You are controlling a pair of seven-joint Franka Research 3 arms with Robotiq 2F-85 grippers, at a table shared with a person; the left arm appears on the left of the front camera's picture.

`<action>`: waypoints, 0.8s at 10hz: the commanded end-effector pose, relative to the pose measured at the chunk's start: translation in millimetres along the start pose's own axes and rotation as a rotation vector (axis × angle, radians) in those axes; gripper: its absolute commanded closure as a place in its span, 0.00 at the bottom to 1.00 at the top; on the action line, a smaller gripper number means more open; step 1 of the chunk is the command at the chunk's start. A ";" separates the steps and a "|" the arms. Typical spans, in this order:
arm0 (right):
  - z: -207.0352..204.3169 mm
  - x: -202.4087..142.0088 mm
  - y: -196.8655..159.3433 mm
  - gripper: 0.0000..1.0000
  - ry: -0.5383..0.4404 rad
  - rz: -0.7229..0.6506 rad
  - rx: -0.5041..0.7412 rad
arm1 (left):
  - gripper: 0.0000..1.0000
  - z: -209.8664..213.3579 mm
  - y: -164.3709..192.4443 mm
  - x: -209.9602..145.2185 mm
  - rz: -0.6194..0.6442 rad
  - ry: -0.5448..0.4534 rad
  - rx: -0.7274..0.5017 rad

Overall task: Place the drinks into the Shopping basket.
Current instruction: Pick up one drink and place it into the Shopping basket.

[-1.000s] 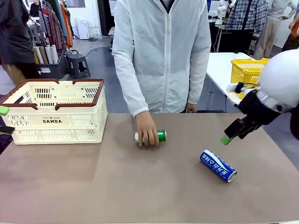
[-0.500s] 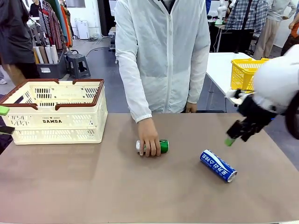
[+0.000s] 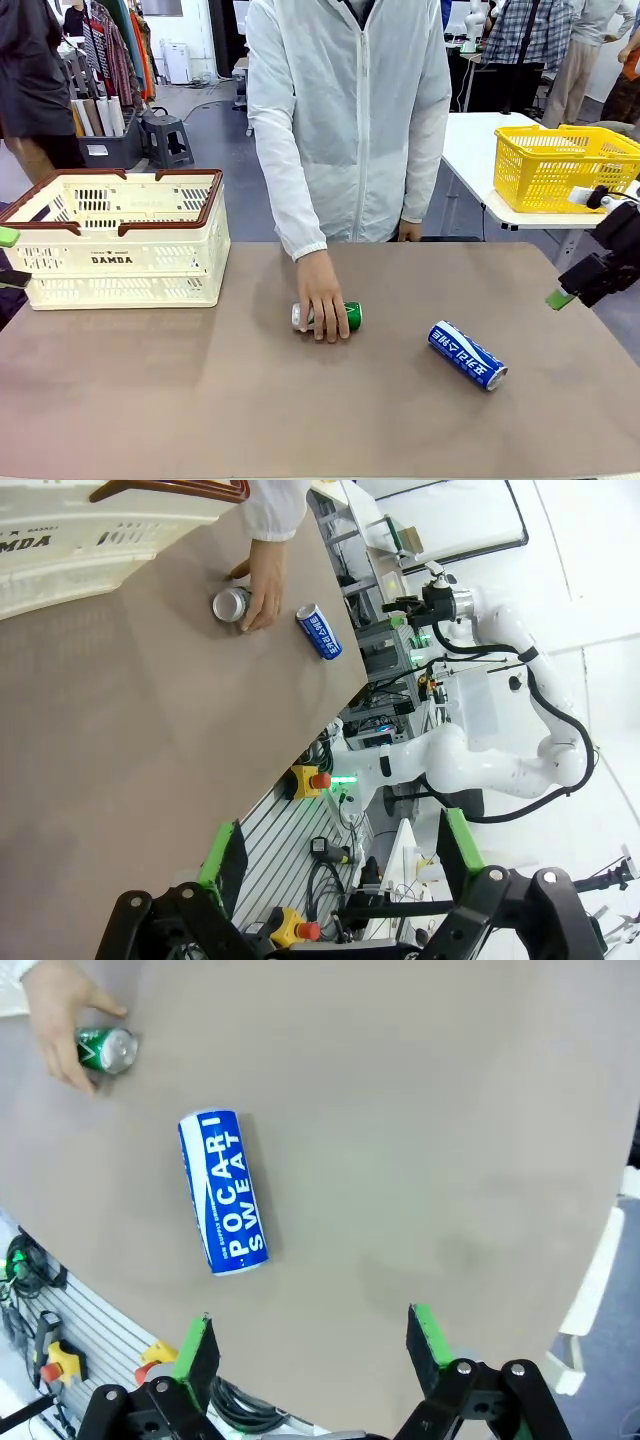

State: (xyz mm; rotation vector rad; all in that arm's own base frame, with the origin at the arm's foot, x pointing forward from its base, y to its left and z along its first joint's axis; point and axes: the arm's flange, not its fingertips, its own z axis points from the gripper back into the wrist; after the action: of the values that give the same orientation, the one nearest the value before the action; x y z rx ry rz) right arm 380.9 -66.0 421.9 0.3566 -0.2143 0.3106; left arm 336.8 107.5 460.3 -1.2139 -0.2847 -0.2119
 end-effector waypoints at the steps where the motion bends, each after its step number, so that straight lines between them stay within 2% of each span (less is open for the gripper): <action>1: -20.4 22.8 22.7 0.00 -0.025 0.069 -0.022 | 0.00 3.1 -2.7 -1.2 0.006 0.009 -0.001; 3: -39.3 37.8 49.6 0.00 0.038 0.098 -0.058 | 0.00 3.1 -2.7 -1.2 0.006 0.009 -0.001; 6: -78.1 52.4 93.4 0.00 0.139 0.044 -0.161 | 0.00 3.1 -2.7 -1.2 0.006 0.009 -0.001; 8: -80.5 54.1 98.2 0.00 0.141 0.038 -0.168 | 0.00 3.1 -2.7 -1.2 0.006 0.009 -0.001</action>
State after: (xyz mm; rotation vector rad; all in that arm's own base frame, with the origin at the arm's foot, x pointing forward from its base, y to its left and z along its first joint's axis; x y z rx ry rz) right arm 404.4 70.2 385.6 0.1975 -0.1014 0.3730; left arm 336.8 107.4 460.4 -1.2140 -0.2845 -0.2124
